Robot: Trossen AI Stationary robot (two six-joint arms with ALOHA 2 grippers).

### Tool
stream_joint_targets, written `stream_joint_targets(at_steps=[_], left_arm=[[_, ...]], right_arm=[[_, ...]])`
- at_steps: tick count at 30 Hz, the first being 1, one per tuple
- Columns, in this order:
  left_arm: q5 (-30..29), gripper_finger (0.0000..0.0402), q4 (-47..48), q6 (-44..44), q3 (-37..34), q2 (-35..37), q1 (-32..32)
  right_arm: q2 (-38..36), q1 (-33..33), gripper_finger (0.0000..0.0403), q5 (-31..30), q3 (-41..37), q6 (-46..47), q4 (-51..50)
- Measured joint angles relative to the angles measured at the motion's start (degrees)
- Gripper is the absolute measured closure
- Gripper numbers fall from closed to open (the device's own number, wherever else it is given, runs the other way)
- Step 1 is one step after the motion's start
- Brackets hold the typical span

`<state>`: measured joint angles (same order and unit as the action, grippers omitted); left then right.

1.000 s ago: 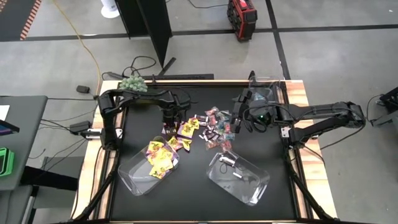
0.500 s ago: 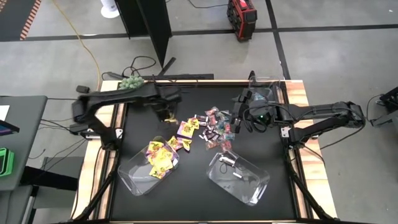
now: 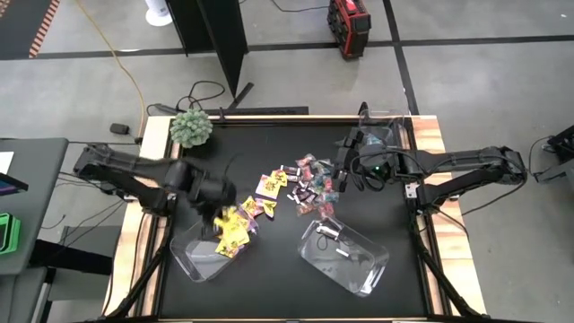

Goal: Sort candy
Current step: Put the yellow candy in the bottom left transparent container

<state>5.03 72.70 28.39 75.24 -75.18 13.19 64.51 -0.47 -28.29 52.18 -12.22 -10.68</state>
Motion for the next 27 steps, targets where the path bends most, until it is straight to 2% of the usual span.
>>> stream_joint_targets(at_steps=[5, 8, 12, 15, 20, 22, 24, 27], left_arm=[[-0.73, 0.0316, 1.24, 10.63, -2.4, -2.92, 9.28], [-1.82, 0.0261, 6.64, 13.09, -2.47, -5.82, 12.31], [-4.1, 0.0199, 12.12, 11.52, -2.49, -9.47, 12.81], [-6.35, 0.0168, 10.12, 9.56, -2.49, -10.62, 11.8], [-6.31, 0.0128, 9.07, 5.99, -2.37, -11.22, 9.22], [-9.88, 0.012, 10.81, 2.75, -1.59, -11.21, 7.67], [-16.35, 0.0119, 11.76, 1.64, -0.29, -11.21, 5.64], [-24.13, 0.0121, 9.05, -1.96, 1.77, -11.12, 1.59]], right_arm=[[0.0, 0.11, 0.0117, 0.0, 0.0, 0.53, 0.0], [0.0, 0.11, 0.0117, 0.0, 0.0, 1.46, 0.0], [0.0, 0.11, 0.0117, 0.0, 0.0, 1.65, 0.0], [0.0, 0.09, 0.0117, -0.02, 0.0, 1.43, 0.0], [0.0, -0.15, 0.0117, -0.02, 0.0, 1.26, 0.0], [0.0, -0.46, 0.0117, -0.02, 0.0, 1.24, 0.0], [0.0, -0.48, 0.0117, -0.02, 0.0, 1.26, -0.02], [-0.02, -0.46, 0.0117, -0.04, 0.0, 1.24, 0.0]])
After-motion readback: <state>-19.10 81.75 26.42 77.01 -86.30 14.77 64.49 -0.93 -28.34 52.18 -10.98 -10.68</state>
